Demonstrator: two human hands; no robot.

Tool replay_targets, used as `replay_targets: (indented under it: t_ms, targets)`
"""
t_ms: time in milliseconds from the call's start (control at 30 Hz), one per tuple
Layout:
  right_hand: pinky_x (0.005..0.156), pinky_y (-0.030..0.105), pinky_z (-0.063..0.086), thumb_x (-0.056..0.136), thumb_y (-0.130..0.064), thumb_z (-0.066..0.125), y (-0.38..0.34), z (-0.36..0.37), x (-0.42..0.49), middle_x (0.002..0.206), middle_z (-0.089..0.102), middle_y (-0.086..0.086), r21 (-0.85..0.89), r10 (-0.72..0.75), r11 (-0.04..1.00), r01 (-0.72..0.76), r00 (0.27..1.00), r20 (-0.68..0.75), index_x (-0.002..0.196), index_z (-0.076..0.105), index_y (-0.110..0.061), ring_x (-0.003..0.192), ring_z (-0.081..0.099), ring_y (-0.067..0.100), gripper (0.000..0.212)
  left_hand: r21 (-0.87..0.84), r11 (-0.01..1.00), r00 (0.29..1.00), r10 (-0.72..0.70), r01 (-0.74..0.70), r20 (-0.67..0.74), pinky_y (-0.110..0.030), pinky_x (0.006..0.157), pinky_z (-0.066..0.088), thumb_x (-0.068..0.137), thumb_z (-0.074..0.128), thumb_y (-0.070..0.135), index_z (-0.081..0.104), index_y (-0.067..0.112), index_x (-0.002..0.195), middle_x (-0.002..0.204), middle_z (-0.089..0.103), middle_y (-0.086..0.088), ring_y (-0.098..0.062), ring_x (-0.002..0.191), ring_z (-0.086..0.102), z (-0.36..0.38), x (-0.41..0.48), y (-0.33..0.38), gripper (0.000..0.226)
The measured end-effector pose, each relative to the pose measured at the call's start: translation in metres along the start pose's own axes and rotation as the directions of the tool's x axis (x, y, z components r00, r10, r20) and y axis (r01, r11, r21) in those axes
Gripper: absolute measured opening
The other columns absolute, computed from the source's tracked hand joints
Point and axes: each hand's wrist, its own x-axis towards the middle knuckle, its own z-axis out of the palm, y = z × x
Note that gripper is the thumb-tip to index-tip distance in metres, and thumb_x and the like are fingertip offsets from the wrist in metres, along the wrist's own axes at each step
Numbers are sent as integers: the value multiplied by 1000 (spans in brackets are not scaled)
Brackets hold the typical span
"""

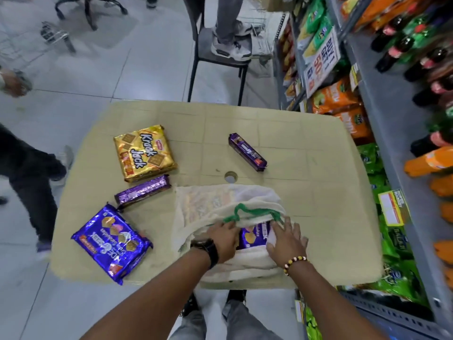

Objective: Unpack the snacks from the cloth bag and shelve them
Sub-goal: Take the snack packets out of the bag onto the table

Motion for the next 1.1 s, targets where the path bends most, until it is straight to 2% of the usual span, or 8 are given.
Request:
replay_targets:
  t_ms: [133, 267, 467, 567, 700, 833, 967, 1100]
  targets:
    - [110, 55, 34, 76, -31, 68, 10, -13, 17, 164, -8, 6, 74, -39, 997, 29, 989, 142, 153, 7, -34, 147, 17, 37, 97, 72, 991, 993, -106, 110, -54, -54, 116, 25, 93, 49, 42, 26, 29, 152, 166, 13, -2, -34, 149, 15, -7, 25, 16, 65]
    - [111, 43, 38, 82, -8, 59, 32, -1, 22, 163, -3, 19, 113, -108, 990, 88, 977, 186, 155, 0, -30, 143, 30, 40, 96, 108, 982, 986, -147, 155, -78, -57, 117, 21, 91, 50, 52, 14, 29, 156, 167, 6, -3, -33, 151, 8, -3, 32, 37, 77]
    - [104, 44, 41, 82, -17, 57, 84, 14, 22, 160, 10, 11, -173, -43, 982, 71, 986, 160, 152, 10, -32, 131, 39, 37, 86, 134, 981, 988, -132, 142, -79, -57, 120, 13, 93, 54, 45, 9, 26, 157, 167, 2, -2, -34, 151, 3, 22, 34, 58, 80]
    - [101, 45, 38, 79, -27, 60, 97, 0, 28, 157, 16, 9, -220, 24, 976, 12, 987, 160, 149, 20, -35, 130, 38, 34, 81, 108, 993, 993, -45, 56, -106, -52, 119, 22, 93, 56, 34, 19, 27, 155, 166, 10, 1, -30, 151, 13, 28, 32, 61, 73]
    - [98, 43, 42, 79, -21, 55, 100, -27, 36, 140, 42, 8, -13, 48, 999, -48, 997, 59, 129, 54, -25, 121, 44, 35, 50, -22, 993, 950, 103, -115, -294, -44, 103, 46, 87, 53, 18, 55, 22, 137, 151, 48, 1, -29, 129, 51, 31, 17, 58, 50]
    - [84, 26, 46, 79, -3, 56, 74, -31, 21, 111, 65, 4, 372, -262, 865, 336, 936, -234, 103, 71, -14, 102, 61, 24, 30, -142, 990, 972, -11, -23, -233, -36, 89, 47, 89, 47, 18, 57, 26, 132, 127, 63, 3, -25, 111, 57, 49, -3, 56, 45]
    - [82, 27, 46, 85, -11, 48, 59, -14, 4, 114, 67, -1, 197, -550, 828, 526, 829, 101, 111, 66, -21, 105, 62, 21, 33, -118, 993, 996, -34, 24, -86, -37, 90, 48, 92, 44, 25, 50, 24, 135, 129, 56, -2, -25, 111, 56, 76, -16, 56, 44]
    - [86, 35, 43, 85, -15, 46, 83, 4, 8, 116, 64, 4, -124, -403, 878, 462, 855, 327, 111, 60, -22, 107, 59, 28, 31, -58, 997, 996, -53, 57, 68, -44, 91, 50, 93, 41, 31, 38, 21, 141, 141, 43, -6, -34, 108, 58, 93, -23, 63, 49]
